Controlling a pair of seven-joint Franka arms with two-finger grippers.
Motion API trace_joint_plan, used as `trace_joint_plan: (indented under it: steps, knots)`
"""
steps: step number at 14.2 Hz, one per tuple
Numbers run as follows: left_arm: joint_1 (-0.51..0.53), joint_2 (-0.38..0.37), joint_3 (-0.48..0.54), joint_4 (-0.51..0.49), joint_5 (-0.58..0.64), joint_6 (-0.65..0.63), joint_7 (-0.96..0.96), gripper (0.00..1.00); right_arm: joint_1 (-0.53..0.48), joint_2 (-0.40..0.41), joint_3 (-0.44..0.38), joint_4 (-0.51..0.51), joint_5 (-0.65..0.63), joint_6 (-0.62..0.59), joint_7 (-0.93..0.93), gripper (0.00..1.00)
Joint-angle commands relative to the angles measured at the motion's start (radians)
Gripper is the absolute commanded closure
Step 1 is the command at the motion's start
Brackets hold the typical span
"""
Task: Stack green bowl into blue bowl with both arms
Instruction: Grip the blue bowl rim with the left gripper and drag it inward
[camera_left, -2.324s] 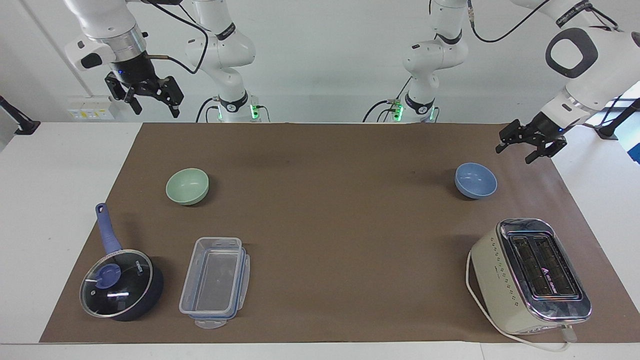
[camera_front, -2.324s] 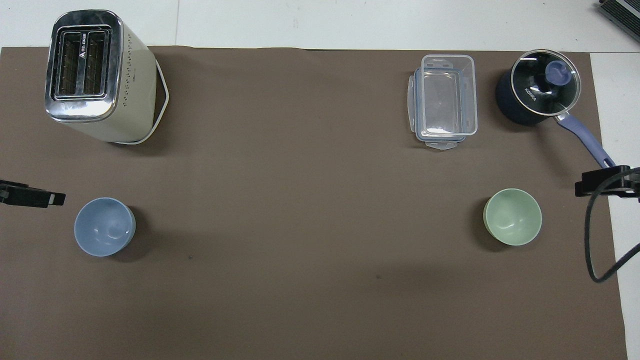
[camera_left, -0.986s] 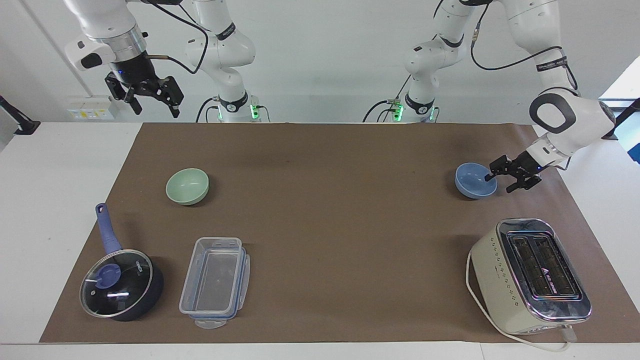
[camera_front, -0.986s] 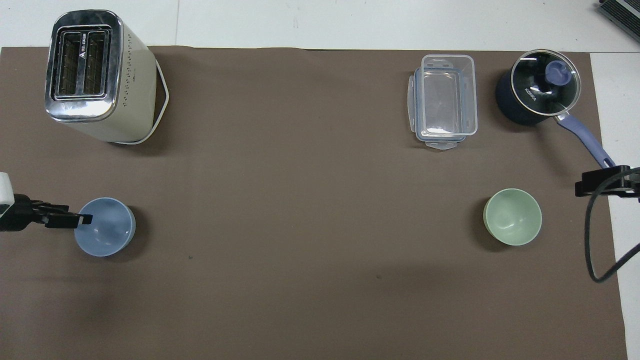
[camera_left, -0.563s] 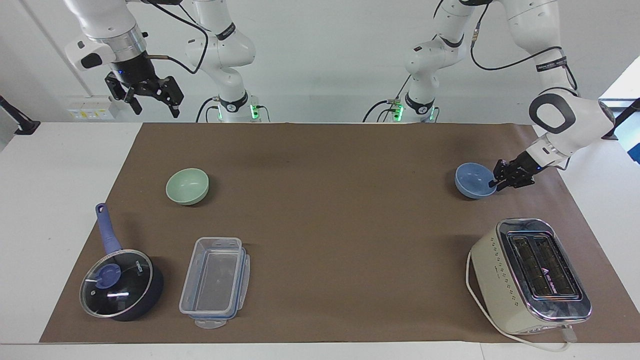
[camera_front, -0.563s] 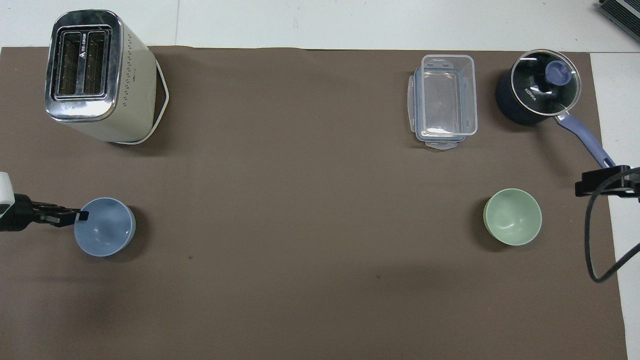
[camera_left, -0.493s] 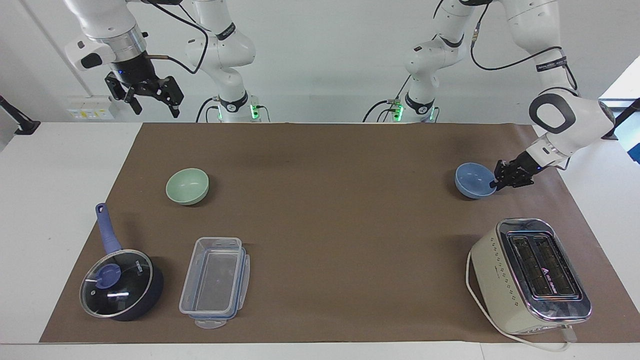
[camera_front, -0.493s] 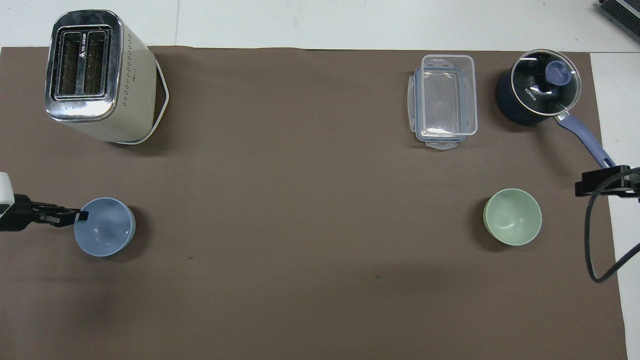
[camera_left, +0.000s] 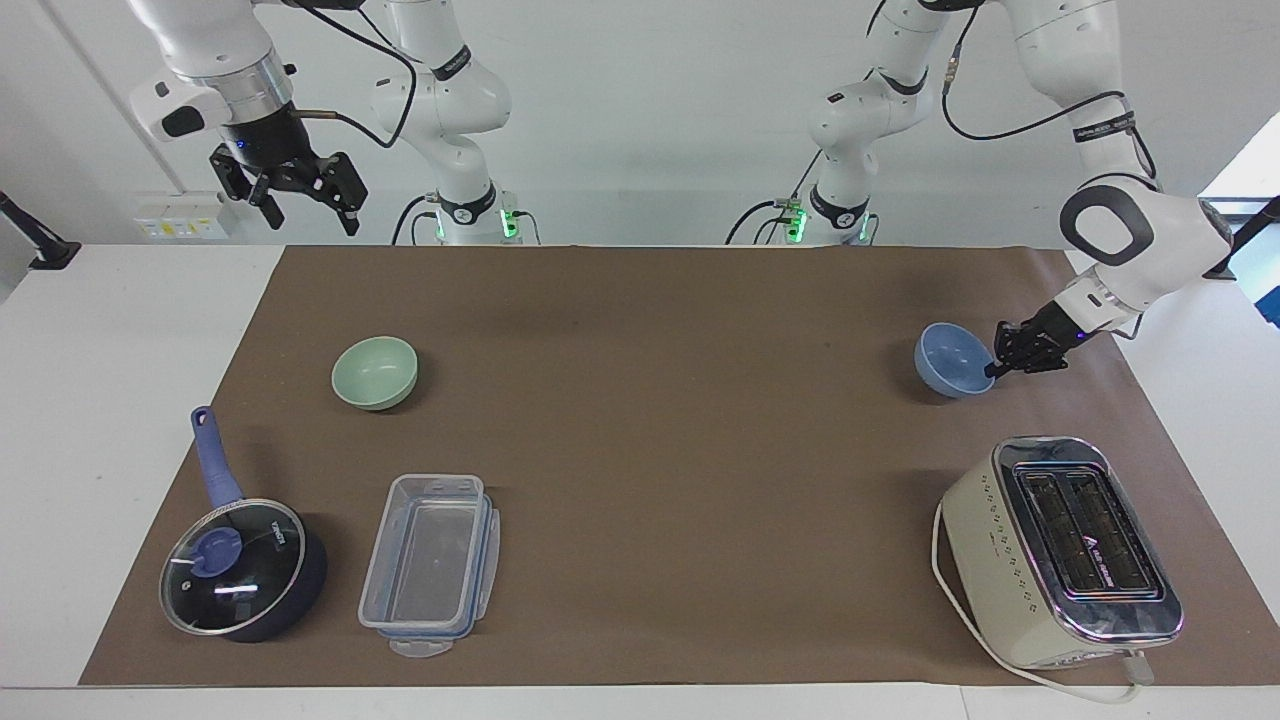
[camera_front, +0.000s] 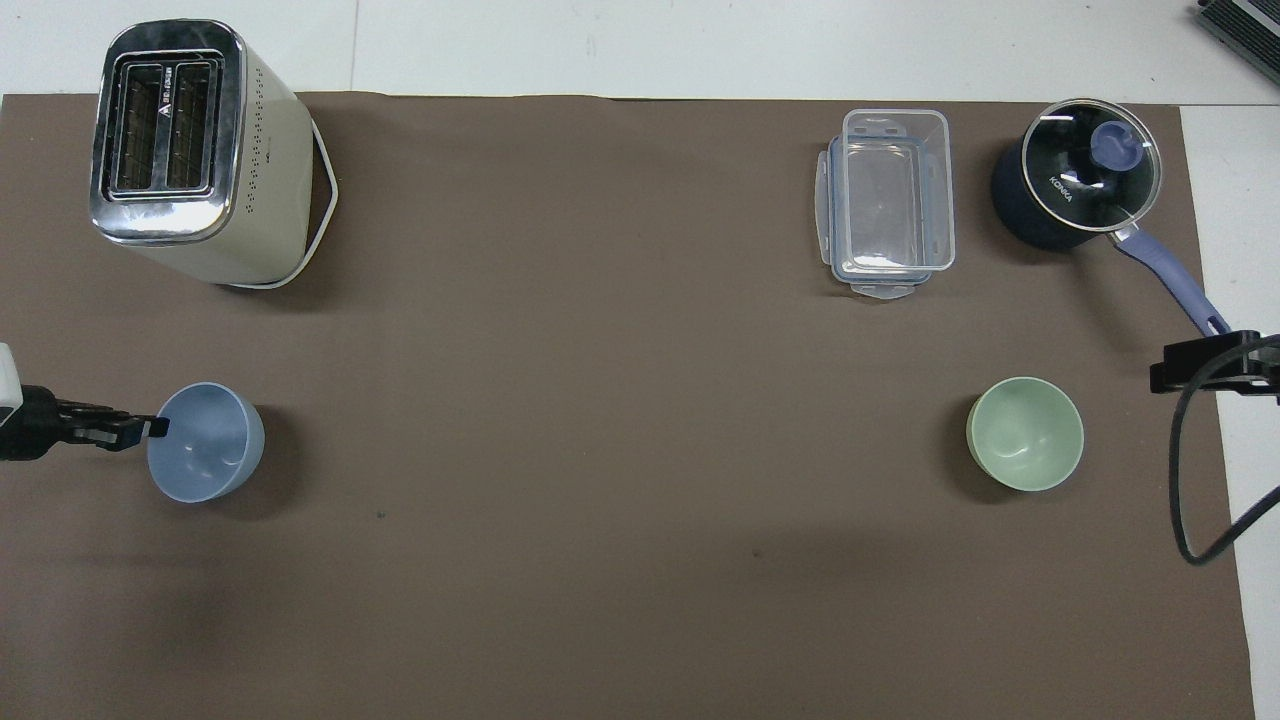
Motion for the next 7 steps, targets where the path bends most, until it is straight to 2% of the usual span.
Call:
trace_joint_plan:
  steps: [1,4,7]
  knots:
    - [-0.028,-0.094,0.001,-0.026,-0.005,0.005,-0.002,1.00,-0.013,-0.003,0.006,0.005,0.007,-0.014,-0.025,0.00]
    - [-0.087,-0.163,0.001,-0.058,-0.005,0.014,-0.054,1.00,-0.013,-0.003,0.006,0.005,0.007,-0.014,-0.025,0.00]
    - [-0.169,-0.189,0.000,-0.069,0.014,0.022,-0.177,1.00,-0.013,-0.003,0.006,0.005,0.007,-0.014,-0.025,0.00]
